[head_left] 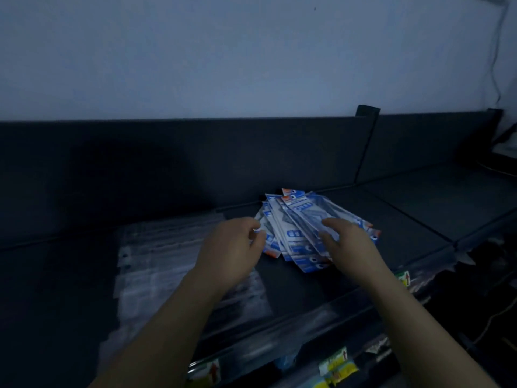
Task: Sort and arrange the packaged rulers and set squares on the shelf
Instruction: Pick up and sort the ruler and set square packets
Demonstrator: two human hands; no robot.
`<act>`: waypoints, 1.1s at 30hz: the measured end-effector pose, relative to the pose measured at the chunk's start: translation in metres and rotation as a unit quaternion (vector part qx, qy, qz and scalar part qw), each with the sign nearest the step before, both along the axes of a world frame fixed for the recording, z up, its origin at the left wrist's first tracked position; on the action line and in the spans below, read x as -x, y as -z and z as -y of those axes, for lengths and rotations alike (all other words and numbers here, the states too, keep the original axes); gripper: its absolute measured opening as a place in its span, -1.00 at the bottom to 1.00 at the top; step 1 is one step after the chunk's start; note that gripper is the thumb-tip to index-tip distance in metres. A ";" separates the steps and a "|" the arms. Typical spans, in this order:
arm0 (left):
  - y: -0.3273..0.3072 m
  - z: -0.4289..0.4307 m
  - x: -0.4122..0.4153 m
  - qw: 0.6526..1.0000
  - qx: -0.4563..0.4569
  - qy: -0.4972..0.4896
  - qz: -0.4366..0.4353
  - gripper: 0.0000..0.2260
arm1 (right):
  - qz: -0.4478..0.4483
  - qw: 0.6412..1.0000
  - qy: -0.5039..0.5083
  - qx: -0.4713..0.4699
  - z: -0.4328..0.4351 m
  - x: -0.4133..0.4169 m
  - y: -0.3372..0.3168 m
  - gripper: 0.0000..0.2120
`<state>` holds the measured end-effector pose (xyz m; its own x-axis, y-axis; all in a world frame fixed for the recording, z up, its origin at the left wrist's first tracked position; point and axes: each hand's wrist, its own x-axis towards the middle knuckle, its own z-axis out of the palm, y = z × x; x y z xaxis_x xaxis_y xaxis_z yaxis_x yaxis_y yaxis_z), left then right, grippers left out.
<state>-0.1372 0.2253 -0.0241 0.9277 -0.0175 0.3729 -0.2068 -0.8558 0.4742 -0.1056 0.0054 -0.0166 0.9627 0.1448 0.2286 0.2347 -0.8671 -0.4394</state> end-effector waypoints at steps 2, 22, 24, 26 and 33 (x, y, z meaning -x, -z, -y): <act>0.000 0.021 -0.011 1.000 0.022 0.004 -0.015 -0.78 | -0.030 0.999 0.023 -0.025 0.016 -0.019 0.002 -0.66; 0.031 0.130 -0.093 0.977 0.068 -0.160 -0.120 -0.78 | -0.202 0.971 -0.105 -0.077 0.074 -0.141 0.016 -0.61; 0.033 0.133 -0.098 0.971 0.109 -0.176 -0.122 -0.79 | -0.196 0.967 -0.140 -0.078 0.072 -0.139 0.020 -0.67; 0.031 0.133 -0.099 0.960 0.189 -0.174 -0.114 -0.87 | -0.179 0.963 -0.176 -0.096 0.072 -0.137 0.021 -0.72; 0.022 0.111 -0.094 0.842 0.486 -0.231 -0.034 -0.85 | -0.168 0.971 -0.115 -0.125 0.080 -0.153 0.011 -0.70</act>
<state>-0.0432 0.1146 -0.0462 0.7718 0.6338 -0.0515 0.0983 -0.0389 0.9944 0.0477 -0.0751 -0.0279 0.9378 0.3450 -0.0380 0.2159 -0.6654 -0.7146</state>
